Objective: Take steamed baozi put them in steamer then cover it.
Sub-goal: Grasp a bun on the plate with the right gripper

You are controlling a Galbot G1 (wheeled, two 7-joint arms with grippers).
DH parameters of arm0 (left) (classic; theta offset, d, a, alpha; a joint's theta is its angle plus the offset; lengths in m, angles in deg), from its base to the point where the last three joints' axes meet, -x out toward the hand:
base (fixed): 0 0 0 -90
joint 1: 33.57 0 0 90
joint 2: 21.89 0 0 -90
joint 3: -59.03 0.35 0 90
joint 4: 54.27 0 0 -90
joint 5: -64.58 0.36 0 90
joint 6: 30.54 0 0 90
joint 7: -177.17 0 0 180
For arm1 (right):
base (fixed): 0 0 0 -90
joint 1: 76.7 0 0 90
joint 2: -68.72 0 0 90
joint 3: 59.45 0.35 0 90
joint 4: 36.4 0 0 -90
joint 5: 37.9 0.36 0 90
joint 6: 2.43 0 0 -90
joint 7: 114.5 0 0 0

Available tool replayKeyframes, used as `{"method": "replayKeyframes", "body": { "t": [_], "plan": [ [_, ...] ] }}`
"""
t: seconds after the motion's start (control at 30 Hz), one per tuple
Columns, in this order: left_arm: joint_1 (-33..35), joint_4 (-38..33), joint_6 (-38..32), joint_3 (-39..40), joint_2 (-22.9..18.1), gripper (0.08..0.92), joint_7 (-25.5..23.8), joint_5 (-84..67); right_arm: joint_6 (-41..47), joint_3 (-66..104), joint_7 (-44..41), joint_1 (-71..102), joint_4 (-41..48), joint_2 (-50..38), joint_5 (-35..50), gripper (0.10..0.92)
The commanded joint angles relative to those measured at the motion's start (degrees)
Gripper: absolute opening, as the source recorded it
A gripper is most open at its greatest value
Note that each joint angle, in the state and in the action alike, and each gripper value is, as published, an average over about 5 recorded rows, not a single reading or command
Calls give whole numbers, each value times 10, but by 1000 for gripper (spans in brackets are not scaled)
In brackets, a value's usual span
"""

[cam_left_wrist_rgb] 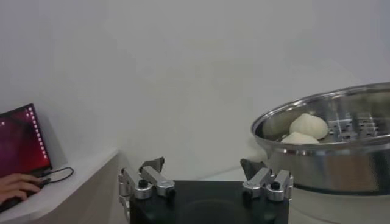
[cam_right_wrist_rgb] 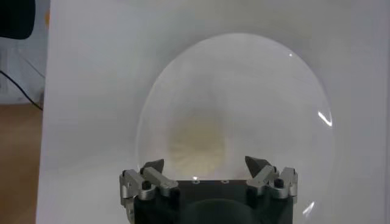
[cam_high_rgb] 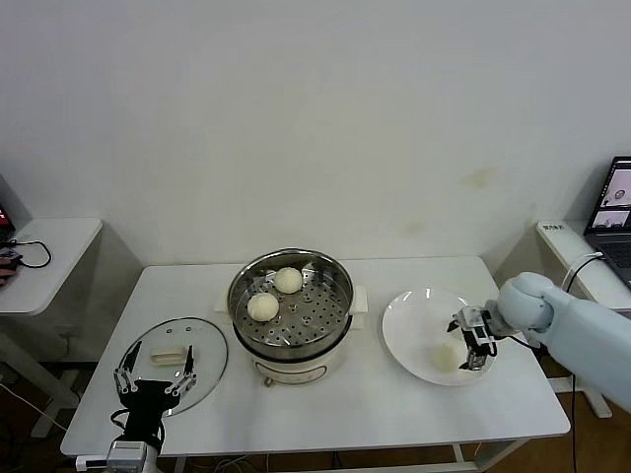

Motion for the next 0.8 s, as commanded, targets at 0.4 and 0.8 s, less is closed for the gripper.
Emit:
{"method": "replayKeyframes", "body": {
  "t": [0.4,0.8],
  "plan": [
    [2,3,-1,-4,1,823,0,-2,3,5,1,18,43,37,-28,789],
    [5,-1,-2,-4,-2,823,0,-1,9,16,-8,28,49,41,-38,691]
  ]
}}
